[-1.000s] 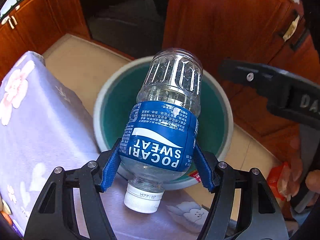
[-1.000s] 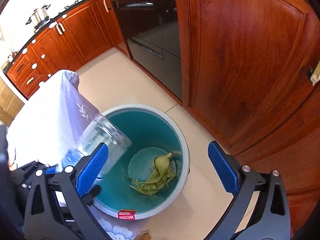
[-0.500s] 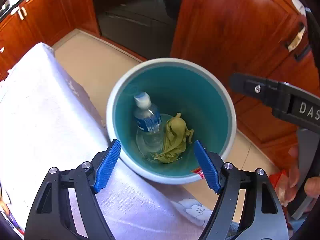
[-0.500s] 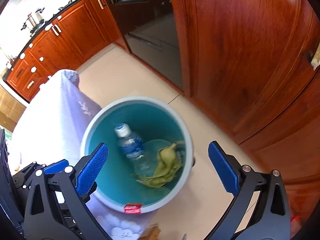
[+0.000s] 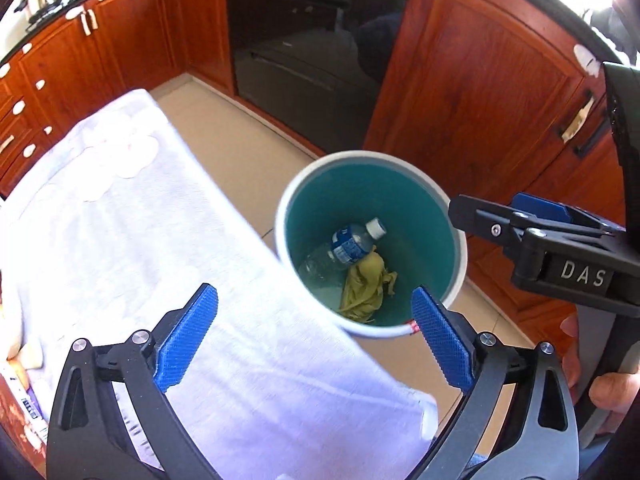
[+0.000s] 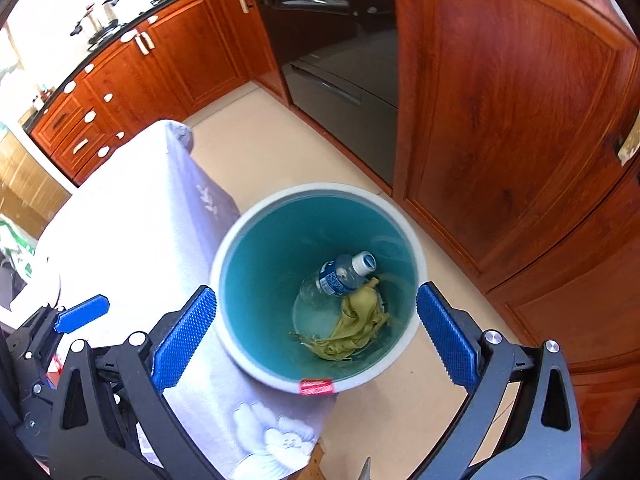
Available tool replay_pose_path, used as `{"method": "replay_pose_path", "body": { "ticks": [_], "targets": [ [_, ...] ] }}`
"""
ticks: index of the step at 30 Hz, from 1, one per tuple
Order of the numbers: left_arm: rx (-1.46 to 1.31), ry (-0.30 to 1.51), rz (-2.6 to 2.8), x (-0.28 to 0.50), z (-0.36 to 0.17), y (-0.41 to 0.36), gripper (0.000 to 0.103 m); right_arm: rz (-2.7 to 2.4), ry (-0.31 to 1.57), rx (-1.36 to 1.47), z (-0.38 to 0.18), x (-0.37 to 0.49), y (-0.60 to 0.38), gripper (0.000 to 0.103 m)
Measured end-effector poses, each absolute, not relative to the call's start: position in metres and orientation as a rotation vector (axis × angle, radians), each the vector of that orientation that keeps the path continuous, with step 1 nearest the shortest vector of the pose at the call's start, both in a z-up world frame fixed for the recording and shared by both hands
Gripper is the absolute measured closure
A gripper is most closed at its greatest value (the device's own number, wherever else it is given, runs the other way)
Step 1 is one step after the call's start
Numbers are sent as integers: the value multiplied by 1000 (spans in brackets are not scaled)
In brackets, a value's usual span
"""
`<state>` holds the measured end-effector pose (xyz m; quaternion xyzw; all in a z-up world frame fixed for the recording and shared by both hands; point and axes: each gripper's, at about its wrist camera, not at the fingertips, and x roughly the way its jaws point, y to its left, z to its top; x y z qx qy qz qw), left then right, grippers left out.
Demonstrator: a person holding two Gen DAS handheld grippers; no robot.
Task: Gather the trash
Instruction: 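Return both grippers over the table toward the remaining trash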
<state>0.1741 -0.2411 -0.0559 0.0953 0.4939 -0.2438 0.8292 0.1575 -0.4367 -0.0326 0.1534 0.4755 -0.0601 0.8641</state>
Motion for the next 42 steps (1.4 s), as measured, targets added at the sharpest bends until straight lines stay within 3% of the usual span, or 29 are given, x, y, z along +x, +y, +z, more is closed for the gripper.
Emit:
{"method": "replay_pose_path", "body": {
  "ticks": [21,31,42],
  "targets": [
    [142,935,-292,89,-15,-41,4,214,912,63,22,120,-243,7],
    [173,948,-125,60,-32,57,4,385,901,-176,19,103,-140,7],
    [131,978,0,47,-50,141,4,488,996,-224,4,104,-89,7]
  ]
}}
